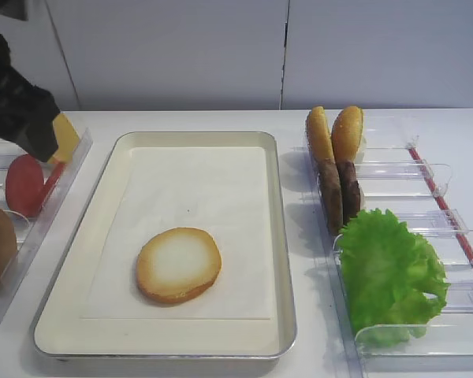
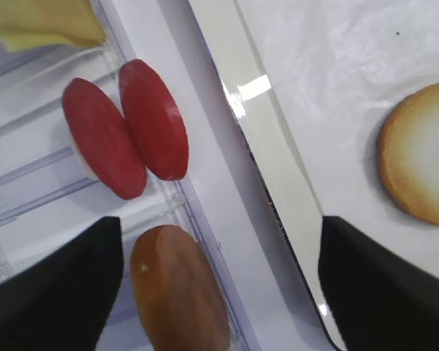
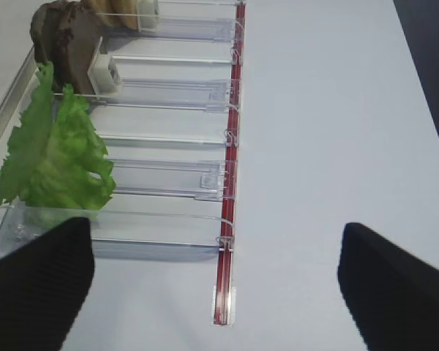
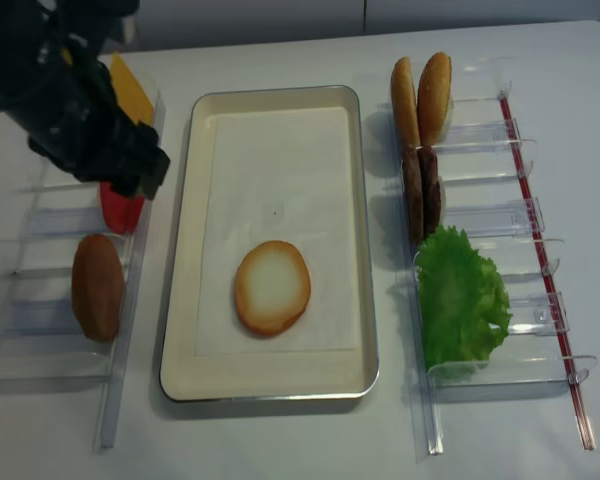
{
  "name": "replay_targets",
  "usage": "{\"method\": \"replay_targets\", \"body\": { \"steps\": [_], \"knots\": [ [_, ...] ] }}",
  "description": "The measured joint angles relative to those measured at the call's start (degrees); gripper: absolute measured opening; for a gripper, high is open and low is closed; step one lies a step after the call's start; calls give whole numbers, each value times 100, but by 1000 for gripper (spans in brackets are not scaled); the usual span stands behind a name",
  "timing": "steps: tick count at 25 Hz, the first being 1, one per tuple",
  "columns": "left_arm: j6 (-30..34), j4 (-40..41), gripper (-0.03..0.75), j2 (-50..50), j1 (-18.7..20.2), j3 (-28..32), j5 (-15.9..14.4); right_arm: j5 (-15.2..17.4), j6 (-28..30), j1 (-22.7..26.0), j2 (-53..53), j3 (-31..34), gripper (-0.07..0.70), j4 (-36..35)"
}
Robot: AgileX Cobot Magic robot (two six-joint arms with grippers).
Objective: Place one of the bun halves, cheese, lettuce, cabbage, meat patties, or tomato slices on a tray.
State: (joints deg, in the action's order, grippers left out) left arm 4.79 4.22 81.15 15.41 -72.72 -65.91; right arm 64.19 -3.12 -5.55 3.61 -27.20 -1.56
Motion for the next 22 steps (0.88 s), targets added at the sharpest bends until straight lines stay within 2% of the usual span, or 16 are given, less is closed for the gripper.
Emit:
{"method": "replay_targets", "body": {
  "steps": [6,9,16,22],
  "knots": [
    [-39,14,518,-713,0,11,-87,0,10,0,0,0,692,0],
    [-63,14,518,-1138,0,204,-87,0,10,0,0,0,692,0],
    [-65,14,518,-2545,0,1291,239,0,10,0,0,0,692,0],
    [-271,14,518,-3787,0,2222,253,0,10,0,0,0,692,0]
  ]
}}
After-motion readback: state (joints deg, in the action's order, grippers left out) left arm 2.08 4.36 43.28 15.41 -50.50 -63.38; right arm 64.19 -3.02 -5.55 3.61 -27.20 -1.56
